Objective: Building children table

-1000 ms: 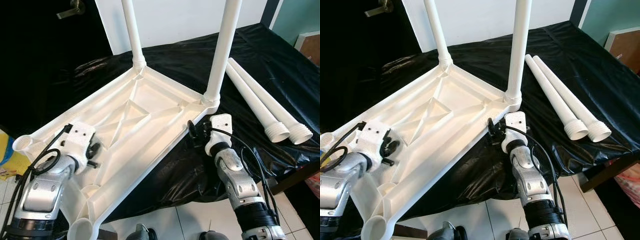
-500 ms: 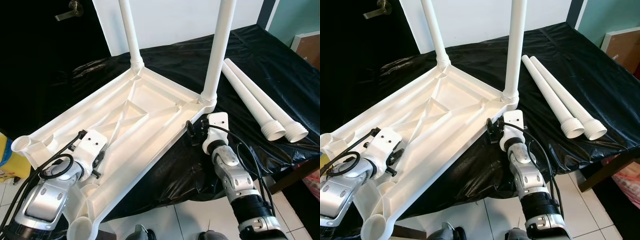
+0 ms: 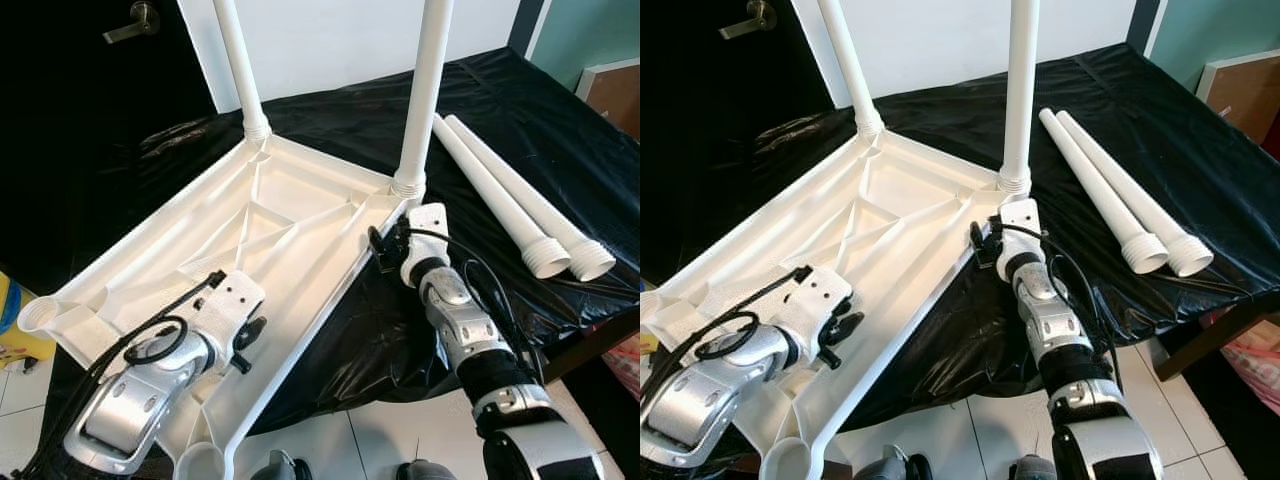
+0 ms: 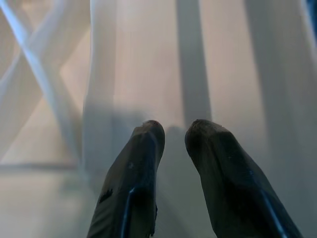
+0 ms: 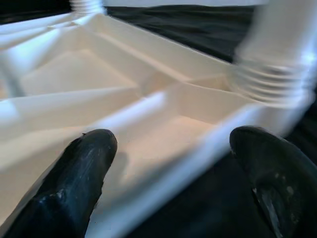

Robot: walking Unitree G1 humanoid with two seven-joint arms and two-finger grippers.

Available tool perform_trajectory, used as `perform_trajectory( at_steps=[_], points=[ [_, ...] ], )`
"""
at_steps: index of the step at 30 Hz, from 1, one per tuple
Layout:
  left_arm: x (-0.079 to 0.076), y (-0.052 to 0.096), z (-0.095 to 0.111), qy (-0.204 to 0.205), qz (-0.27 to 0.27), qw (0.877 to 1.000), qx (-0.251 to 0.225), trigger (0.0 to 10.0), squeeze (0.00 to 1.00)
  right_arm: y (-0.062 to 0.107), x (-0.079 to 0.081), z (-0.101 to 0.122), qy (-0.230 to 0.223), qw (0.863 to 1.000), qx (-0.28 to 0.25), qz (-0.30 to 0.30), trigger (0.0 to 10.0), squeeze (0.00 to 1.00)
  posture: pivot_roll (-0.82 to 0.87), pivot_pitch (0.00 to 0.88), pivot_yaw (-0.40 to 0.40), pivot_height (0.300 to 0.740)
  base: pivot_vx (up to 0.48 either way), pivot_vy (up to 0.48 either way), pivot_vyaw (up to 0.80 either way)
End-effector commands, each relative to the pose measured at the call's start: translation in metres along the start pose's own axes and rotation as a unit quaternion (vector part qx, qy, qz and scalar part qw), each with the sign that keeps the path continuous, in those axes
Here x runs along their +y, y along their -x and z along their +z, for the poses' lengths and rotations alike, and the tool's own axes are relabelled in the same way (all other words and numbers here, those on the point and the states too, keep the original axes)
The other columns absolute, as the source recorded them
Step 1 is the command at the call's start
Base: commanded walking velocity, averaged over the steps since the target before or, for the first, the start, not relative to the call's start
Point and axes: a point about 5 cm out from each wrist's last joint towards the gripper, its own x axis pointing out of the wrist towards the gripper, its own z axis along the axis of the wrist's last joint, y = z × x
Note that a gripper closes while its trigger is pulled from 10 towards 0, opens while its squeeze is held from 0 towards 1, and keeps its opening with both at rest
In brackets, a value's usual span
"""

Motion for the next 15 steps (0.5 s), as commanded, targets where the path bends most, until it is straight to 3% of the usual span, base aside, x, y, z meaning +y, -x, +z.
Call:
perform_trajectory(
  at_steps=[1,2,7,11,13,15],
  points=[
    [-0.006,-0.003,0.005,-0.005,-0.049,0.999,-0.019,10.0,0.0,0.0,0.001,-0.004,0.003,1.0,0.003,-0.004,10.0,0.0,0.0,0.109,0.079,0.74,0.0,0.0,0.0],
    [0.003,0.0,0.013,-0.01,-0.021,0.998,-0.051,10.0,0.0,0.002,-0.006,-0.001,0.0,1.0,-0.01,-0.025,10.0,0.0,0.0,0.111,0.077,0.74,0.0,0.0,0.0],
    [0.015,0.009,0.023,-0.011,0.001,0.995,-0.097,10.0,0.0,0.008,-0.013,0.0,0.002,0.999,-0.027,-0.039,10.0,0.0,0.01,0.115,0.072,0.74,0.0,0.0,0.0],
    [0.019,0.017,0.029,-0.008,0.001,0.992,-0.128,10.0,0.0,0.015,-0.018,-0.002,0.003,0.998,-0.037,-0.049,10.0,0.0,0.01,0.118,0.071,0.74,0.0,0.0,0.0],
    [0.021,0.028,0.033,0.006,-0.014,0.986,-0.166,10.0,0.0,0.028,-0.029,-0.007,0.003,0.995,-0.043,-0.087,10.0,0.0,0.01,0.12,0.071,0.74,0.0,0.0,0.0],
    [0.024,0.031,0.031,0.01,-0.015,0.986,-0.166,10.0,0.0,0.036,-0.033,-0.009,0.006,0.993,-0.046,-0.111,10.0,0.0,0.0,0.124,0.069,0.74,0.0,0.0,0.0]
  ],
)
